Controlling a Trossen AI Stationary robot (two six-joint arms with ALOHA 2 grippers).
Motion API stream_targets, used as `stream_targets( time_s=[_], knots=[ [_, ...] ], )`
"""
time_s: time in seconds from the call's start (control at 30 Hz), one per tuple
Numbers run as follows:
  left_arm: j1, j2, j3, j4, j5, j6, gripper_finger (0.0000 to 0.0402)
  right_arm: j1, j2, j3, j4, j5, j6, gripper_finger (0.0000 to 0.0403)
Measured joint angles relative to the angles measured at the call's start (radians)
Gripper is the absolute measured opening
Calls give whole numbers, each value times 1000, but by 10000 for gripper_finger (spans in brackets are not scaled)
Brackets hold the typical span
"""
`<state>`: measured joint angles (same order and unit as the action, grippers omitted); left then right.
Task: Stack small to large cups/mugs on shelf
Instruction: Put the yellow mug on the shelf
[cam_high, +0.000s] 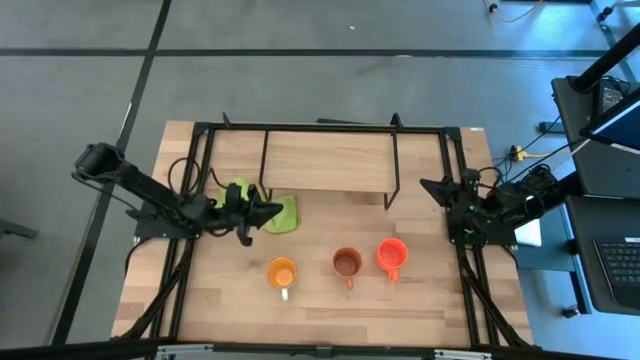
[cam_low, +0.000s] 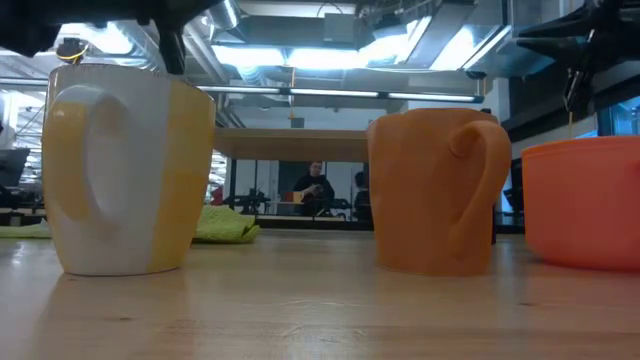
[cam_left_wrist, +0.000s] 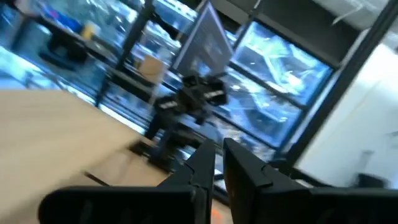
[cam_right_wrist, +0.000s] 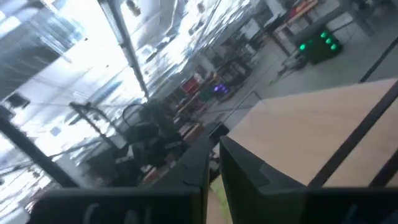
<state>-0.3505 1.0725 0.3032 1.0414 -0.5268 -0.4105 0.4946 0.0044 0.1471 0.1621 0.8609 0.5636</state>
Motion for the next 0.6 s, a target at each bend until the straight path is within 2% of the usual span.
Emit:
stream_targets(
  time_s=[0.13, 0.23, 0.33, 0.53, 0.6],
  knots=[
    [1, 0, 17, 8, 1, -38, 27, 0, 0, 0, 5, -10, 26, 42],
    [9, 0, 26, 8, 66, -30, 27, 0, 0, 0, 5, -56, 43, 42],
    [12, 0, 35, 9, 50, -51, 27, 0, 0, 0, 19, -71, 55, 42],
    [-4, 1, 68, 4, 45, -54, 26, 0, 8, 0, 148, -101, -47, 42],
    [5, 0, 89, -16, 90, -54, 25, -1, 10, 0, 187, -101, -77, 42]
  ],
)
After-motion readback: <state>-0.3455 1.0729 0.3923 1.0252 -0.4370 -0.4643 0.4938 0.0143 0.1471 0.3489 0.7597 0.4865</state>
